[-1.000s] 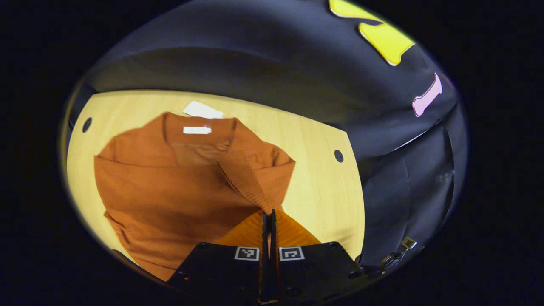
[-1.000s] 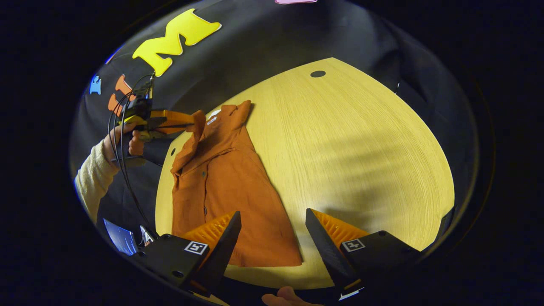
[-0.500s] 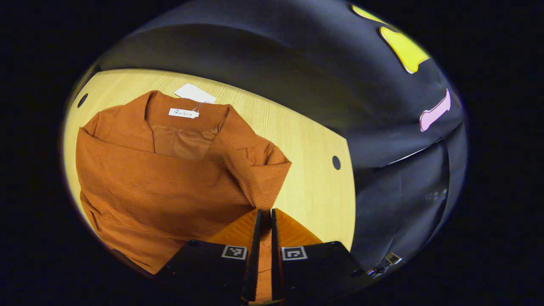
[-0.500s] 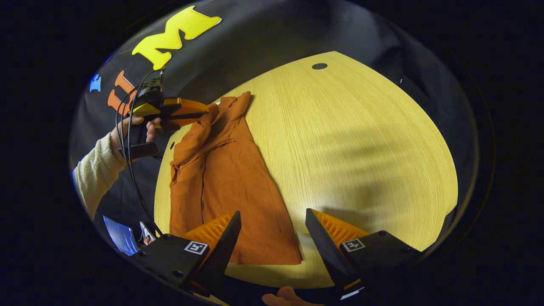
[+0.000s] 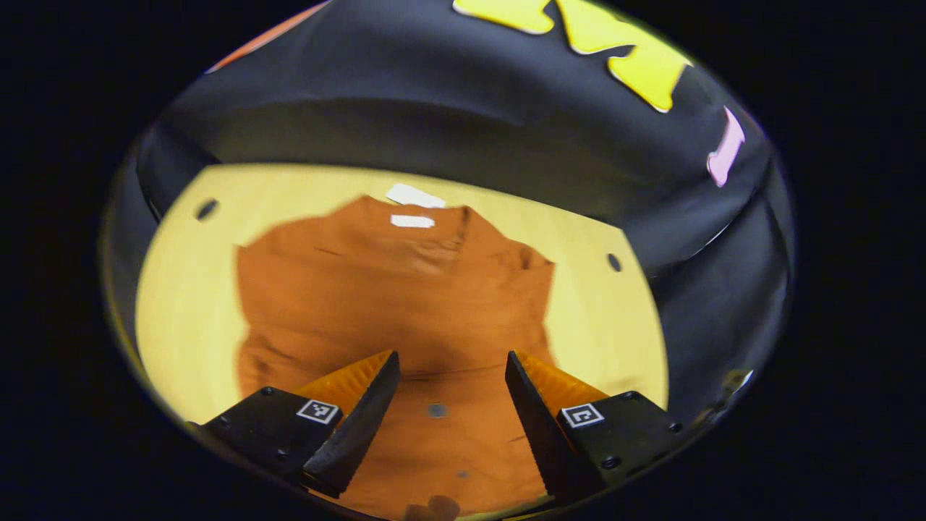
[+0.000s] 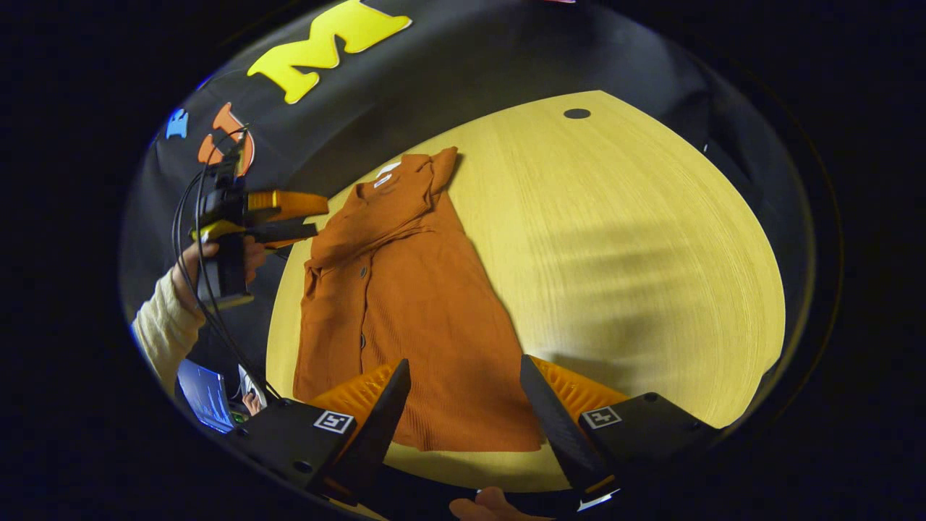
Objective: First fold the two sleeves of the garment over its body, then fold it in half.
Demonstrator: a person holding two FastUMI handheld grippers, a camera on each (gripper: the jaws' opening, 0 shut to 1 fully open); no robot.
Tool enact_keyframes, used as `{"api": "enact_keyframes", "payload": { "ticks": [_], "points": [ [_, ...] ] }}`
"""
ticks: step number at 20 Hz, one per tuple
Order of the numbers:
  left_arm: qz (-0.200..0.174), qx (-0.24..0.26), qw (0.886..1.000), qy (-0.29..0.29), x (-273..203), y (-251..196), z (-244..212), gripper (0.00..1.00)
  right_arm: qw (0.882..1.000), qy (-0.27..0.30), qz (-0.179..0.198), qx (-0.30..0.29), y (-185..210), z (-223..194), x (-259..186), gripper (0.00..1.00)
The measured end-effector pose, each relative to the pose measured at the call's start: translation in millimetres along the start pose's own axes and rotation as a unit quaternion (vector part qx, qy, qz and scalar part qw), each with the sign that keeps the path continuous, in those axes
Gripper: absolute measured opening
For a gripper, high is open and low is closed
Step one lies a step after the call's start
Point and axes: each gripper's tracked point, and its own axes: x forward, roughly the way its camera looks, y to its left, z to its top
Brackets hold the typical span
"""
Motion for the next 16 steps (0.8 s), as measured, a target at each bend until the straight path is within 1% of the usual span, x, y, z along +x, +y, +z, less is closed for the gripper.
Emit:
{"api": "enact_keyframes", "payload": {
  "ticks": [1, 3, 5, 7, 8, 9, 10, 11, 12, 13, 14, 15, 16],
  "points": [
    [0.015, 0.015, 1.0, -0.014, -13, 13, -10, 0.96, 1.0, 0.002, 0.001, -0.004, 4, -2, 2, 0.98],
    [0.029, 0.019, 0.999, -0.027, -33, 32, -33, 0.96, 1.0, 0.004, 0.001, -0.01, 10, -5, 7, 0.98],
    [0.046, 0.004, 0.999, -0.024, -50, 50, -69, 0.96, 1.0, -0.015, -0.008, -0.02, 13, 0, 10, 0.98],
    [0.08, -0.013, 0.996, -0.027, -65, 76, -104, 0.96, 0.999, -0.024, -0.018, -0.037, 13, 0, 14, 0.98],
    [0.092, -0.022, 0.995, -0.023, -71, 88, -123, 0.96, 0.999, -0.019, -0.019, -0.04, 14, -3, 16, 0.94],
    [0.104, -0.025, 0.994, -0.016, -76, 100, -142, 0.96, 0.999, -0.016, -0.022, -0.04, 13, -6, 17, 0.98],
    [0.113, -0.025, 0.993, -0.006, -81, 113, -161, 0.96, 0.999, -0.017, -0.027, -0.039, 10, -6, 18, 0.98],
    [0.119, -0.03, 0.992, 0.006, -86, 124, -181, 0.96, 0.999, -0.02, -0.031, -0.037, 6, -6, 17, 0.94],
    [0.121, -0.039, 0.992, 0.016, -90, 134, -196, 0.96, 0.999, -0.02, -0.034, -0.034, 3, -7, 17, 0.94],
    [0.128, -0.05, 0.99, 0.026, -96, 143, -210, 0.96, 0.999, -0.015, -0.038, -0.032, -3, -10, 17, 0.94],
    [0.135, -0.062, 0.988, 0.035, -101, 154, -221, 0.96, 0.999, -0.01, -0.043, -0.029, -10, -12, 17, 0.98],
    [0.141, -0.074, 0.986, 0.041, -107, 164, -229, 0.96, 0.999, -0.005, -0.047, -0.024, -17, -13, 16, 0.94],
    [0.149, -0.081, 0.985, 0.045, -115, 174, -233, 0.96, 0.999, 0.001, -0.047, -0.019, -22, -16, 14, 0.94]
  ]
}}
